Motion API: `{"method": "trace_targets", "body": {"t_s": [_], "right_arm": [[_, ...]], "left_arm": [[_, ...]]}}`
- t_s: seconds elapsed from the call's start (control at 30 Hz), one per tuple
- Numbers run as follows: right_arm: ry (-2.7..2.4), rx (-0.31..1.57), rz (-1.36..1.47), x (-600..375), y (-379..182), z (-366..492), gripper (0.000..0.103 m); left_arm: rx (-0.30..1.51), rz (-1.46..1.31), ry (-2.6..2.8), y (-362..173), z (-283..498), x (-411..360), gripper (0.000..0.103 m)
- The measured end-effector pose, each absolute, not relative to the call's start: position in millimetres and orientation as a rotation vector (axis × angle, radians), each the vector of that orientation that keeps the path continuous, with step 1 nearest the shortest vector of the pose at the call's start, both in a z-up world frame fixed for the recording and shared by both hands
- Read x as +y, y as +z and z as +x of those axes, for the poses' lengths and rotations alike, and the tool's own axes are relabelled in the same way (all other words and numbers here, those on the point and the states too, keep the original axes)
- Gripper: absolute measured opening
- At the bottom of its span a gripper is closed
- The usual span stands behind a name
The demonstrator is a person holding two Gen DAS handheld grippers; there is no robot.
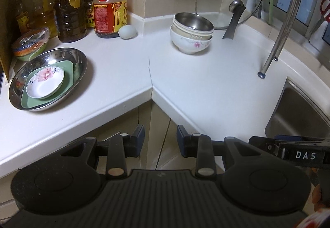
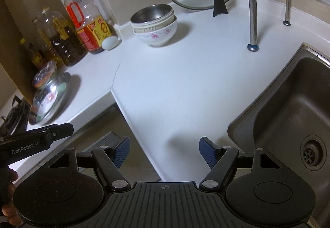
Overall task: Organize plates and bowls
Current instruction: 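Move both grippers back toward the steel pot and bowl stack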
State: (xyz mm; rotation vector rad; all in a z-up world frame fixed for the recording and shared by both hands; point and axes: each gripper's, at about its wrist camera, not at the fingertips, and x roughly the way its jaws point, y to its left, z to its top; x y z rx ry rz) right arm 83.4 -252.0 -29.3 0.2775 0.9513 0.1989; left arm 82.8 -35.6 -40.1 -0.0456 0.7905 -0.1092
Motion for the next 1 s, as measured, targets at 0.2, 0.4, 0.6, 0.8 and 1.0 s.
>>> {"method": "trace_targets", "body": {"t_s": [0.2,0.4,0.6,0.8,1.0], "right_arm": [[0.199,0.968,0.253,-244.6,-29.7,81.9,0.074],[0.182,0.975,0.244,-235.5,-28.9,92.3,0.074],[0.176,0.974,0.243,-223.6,-27.9,102.3,0.074],[0.16,0.977,0.252,-215.5,-30.2,111.7,0.074],[0.145,0.986,0.258,-205.6,-33.5,119.8,0.074]], "left_arm": [[0.801,-0.025,-0.121,-42.3,81.1,-32.6,0.031],[0.817,-0.007,-0.14,-43.0,93.3,-23.9,0.031],[0.82,0.002,-0.162,-42.5,106.0,-15.6,0.032],[0.821,0.016,-0.178,-43.9,117.0,-7.9,0.032],[0.828,0.013,-0.19,-45.3,127.8,2.5,0.032]]}}
